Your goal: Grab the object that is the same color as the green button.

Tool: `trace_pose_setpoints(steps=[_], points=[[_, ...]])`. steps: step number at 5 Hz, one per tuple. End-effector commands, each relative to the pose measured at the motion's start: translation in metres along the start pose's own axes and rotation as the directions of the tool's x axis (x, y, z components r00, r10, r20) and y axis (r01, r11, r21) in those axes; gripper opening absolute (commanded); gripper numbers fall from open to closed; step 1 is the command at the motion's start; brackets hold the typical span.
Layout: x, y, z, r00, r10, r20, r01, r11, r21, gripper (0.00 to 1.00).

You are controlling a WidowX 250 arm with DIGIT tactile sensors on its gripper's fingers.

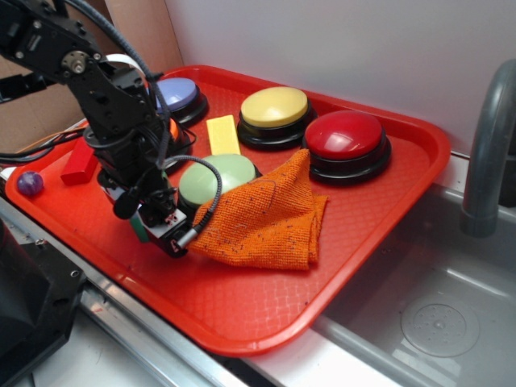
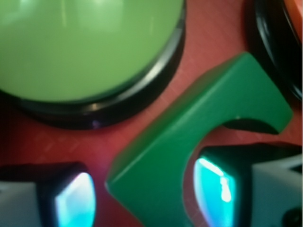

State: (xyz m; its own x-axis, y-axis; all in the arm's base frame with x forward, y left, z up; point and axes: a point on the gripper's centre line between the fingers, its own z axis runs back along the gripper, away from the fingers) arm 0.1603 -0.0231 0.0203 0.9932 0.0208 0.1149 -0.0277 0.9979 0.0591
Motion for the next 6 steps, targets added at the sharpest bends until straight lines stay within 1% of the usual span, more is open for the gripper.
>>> trace_pose_setpoints(steps=[1,2,3,4,5,6], points=[[0.001,0.004,0.003,1.0,0.022,0.021,-0.022,1.0,0.005,0.0],[0.002,0.008,0.016,0.999,0.05,-0.012,-0.05,0.999,0.018,0.0],[0.01,0.01,0.045,0.997,0.082,0.008,-0.082,0.996,-0.03,0.0],[0.013,0.015,0.07,0.995,0.099,0.016,-0.098,0.993,-0.063,0.0],[0.016,0.022,0.108,0.988,0.151,0.033,-0.149,0.987,-0.064,0.0],[0.013,0.036,0.134,0.983,0.18,0.038,-0.173,0.976,-0.131,0.0]])
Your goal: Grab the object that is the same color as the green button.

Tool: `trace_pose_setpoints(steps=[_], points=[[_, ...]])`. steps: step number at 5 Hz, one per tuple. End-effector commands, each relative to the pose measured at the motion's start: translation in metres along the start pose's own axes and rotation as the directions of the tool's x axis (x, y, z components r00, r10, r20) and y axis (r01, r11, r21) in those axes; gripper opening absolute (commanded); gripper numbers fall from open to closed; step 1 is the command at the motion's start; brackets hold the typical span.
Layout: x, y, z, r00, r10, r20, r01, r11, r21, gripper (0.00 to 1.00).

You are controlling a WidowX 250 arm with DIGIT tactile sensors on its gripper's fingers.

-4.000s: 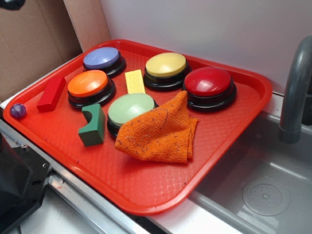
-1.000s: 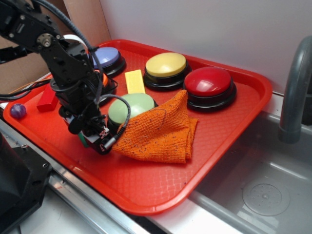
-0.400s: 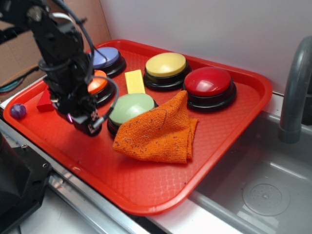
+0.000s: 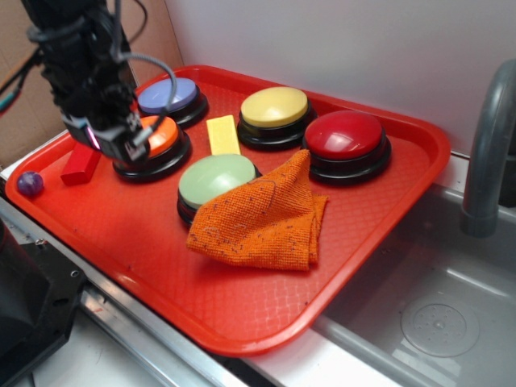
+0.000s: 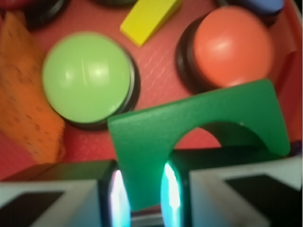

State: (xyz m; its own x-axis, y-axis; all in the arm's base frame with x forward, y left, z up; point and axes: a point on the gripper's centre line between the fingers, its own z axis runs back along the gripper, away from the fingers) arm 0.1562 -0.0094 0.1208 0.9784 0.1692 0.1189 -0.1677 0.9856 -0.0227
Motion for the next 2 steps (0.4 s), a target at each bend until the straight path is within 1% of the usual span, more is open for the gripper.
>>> trace_pose_setpoints(steps=[1,2], points=[[0.0037,0.0251,0.0567,0.993,0.075,0.087,-0.066,0.993,-0.098,0.0],[0.0011,0.0319,0.0623,0.991,0.101,0.093,-0.093,0.992,-0.083,0.0]])
